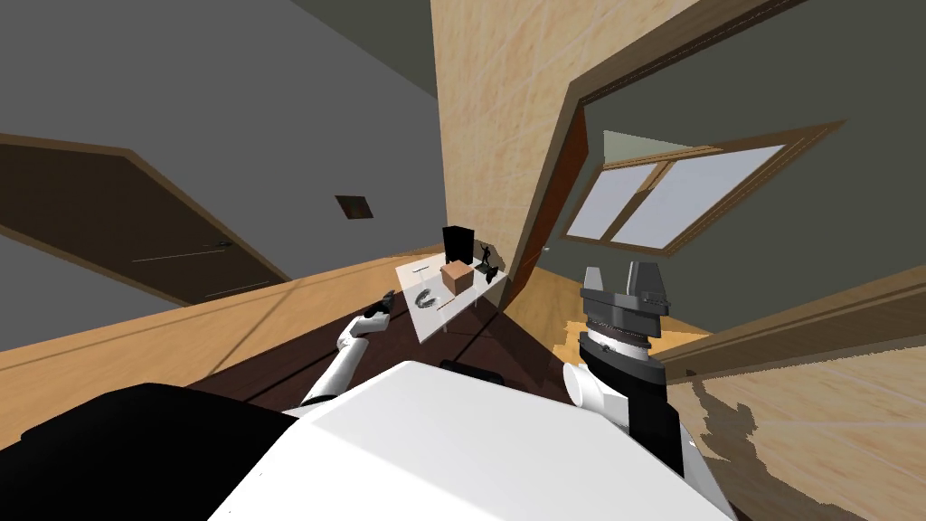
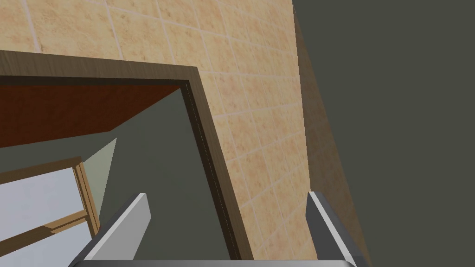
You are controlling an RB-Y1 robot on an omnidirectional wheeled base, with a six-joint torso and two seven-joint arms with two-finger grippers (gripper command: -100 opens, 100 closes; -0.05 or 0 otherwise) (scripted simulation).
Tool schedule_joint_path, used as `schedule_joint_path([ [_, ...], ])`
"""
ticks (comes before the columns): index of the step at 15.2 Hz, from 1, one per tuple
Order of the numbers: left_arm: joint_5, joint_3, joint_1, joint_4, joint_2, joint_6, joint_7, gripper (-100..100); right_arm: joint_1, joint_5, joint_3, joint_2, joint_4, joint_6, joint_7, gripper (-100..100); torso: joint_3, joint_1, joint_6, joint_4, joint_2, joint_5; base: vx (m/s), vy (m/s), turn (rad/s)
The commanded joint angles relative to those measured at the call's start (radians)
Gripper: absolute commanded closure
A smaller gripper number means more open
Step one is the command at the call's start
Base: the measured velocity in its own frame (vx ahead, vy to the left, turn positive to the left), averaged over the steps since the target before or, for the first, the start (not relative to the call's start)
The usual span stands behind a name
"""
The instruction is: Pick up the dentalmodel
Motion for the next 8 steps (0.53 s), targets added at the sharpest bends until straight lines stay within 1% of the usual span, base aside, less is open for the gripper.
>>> schedule_joint_path([
  [1, 0.003, 0.018, -0.020, 0.047, -0.001, 0.049, 0.006, -100, 0.000, 0.000, 0.000, 0.000, 0.000, 0.000, 0.000, 0, 0.000, 0.000, 0.000, 0.000, 0.000, 0.000, 0.099, -0.099, -0.057],
  [2, 0.003, 0.018, -0.020, 0.047, -0.001, 0.049, 0.006, -100, 0.000, 0.000, 0.000, 0.000, 0.000, 0.000, 0.000, 0, 0.000, 0.000, 0.000, 0.000, -0.001, 0.000, 0.101, -0.080, -0.047],
  [3, 0.007, 0.029, -0.034, 0.081, -0.002, 0.078, 0.010, -100, 0.000, 0.000, 0.000, 0.000, 0.000, 0.000, 0.000, 0, 0.000, 0.001, 0.000, 0.000, -0.001, 0.000, 0.087, -0.096, -0.057],
  [4, 0.007, 0.029, -0.034, 0.082, -0.002, 0.078, 0.010, -100, 0.000, 0.000, 0.000, 0.000, 0.000, 0.000, 0.000, 0, 0.000, 0.001, 0.000, 0.000, -0.001, 0.000, 0.084, -0.089, -0.036],
  [5, 0.010, 0.039, -0.048, 0.111, -0.004, 0.105, 0.014, -100, 0.000, 0.000, 0.000, 0.000, 0.000, 0.000, 0.000, 0, 0.000, 0.001, 0.000, 0.000, 0.000, 0.000, 0.089, -0.087, -0.047],
  [6, 0.010, 0.039, -0.048, 0.116, -0.004, 0.105, 0.014, -100, 0.000, 0.000, 0.000, 0.000, 0.000, 0.000, 0.000, 0, 0.000, 0.001, 0.000, 0.000, 0.000, 0.000, 0.090, -0.077, -0.039],
  [7, 0.013, 0.049, -0.060, 0.148, -0.006, 0.131, 0.017, -100, 0.000, 0.000, 0.000, 0.000, 0.000, 0.000, 0.000, 0, 0.000, 0.002, 0.000, 0.000, 0.000, 0.000, 0.102, -0.076, -0.054],
  [8, 0.013, 0.049, -0.060, 0.148, -0.006, 0.131, 0.017, -100, 0.000, 0.000, 0.000, 0.000, 0.000, 0.000, 0.000, 0, 0.000, 0.002, 0.000, 0.000, -0.001, 0.000, 0.096, -0.075, -0.040],
])
